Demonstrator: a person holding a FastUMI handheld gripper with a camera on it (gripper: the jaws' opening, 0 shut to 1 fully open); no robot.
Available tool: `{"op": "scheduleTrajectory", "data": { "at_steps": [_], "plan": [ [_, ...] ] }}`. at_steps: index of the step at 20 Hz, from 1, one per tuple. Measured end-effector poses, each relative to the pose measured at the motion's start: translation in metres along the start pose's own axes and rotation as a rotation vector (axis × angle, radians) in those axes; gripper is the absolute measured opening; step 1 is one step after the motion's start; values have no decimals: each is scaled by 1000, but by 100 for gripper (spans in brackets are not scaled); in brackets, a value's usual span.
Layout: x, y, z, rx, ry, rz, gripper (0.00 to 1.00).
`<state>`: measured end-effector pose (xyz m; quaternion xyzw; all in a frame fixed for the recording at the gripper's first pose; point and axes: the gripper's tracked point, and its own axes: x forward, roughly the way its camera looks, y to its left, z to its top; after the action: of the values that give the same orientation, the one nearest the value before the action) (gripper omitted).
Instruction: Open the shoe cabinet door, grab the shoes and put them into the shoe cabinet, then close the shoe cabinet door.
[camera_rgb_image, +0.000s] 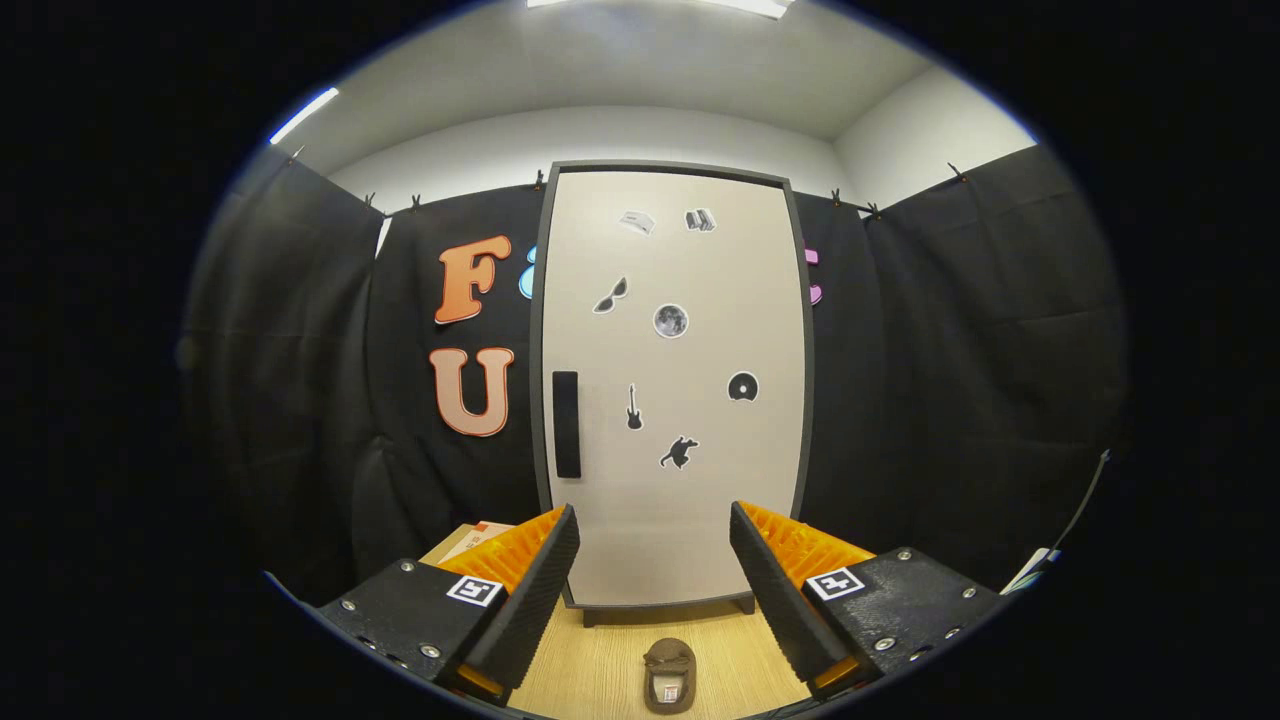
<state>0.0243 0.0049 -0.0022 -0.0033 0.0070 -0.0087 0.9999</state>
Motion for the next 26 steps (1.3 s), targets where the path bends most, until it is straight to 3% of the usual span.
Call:
{"op": "scheduleTrajectory", "data": {
  "at_steps": [15,26],
  "plan": [
    [96,73,3,-35,21,138,95],
    [183,104,-7,-38,53,159,95]
  ]
}}
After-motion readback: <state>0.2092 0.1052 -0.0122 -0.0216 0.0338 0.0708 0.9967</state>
